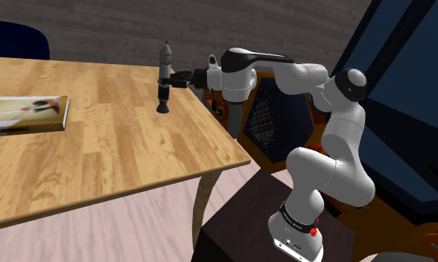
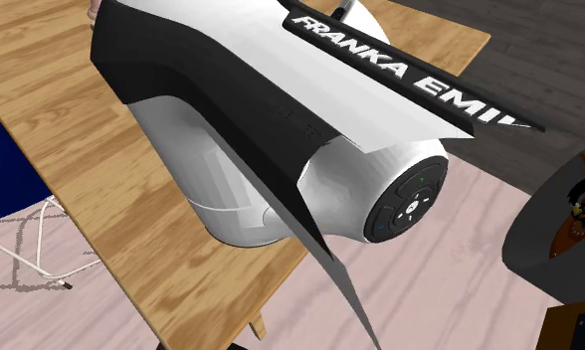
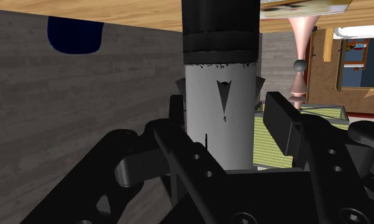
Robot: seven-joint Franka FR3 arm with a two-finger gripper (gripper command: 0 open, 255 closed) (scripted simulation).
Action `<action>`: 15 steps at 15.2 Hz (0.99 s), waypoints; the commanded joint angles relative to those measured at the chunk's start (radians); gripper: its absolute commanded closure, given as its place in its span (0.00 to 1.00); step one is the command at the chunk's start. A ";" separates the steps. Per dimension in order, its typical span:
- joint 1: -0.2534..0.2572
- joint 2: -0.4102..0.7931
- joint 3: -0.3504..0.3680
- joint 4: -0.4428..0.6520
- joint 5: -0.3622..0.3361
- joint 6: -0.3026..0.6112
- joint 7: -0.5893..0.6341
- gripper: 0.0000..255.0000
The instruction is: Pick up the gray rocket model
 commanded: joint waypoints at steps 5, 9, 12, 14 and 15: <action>-0.017 0.030 0.019 0.012 0.019 -0.022 0.013 1.00; -0.054 0.090 0.060 0.037 0.052 -0.069 0.041 1.00; -0.086 0.134 0.091 0.057 0.075 -0.107 0.063 1.00; -0.108 0.164 0.112 0.072 0.088 -0.133 0.078 1.00; -0.120 0.179 0.123 0.079 0.094 -0.146 0.087 1.00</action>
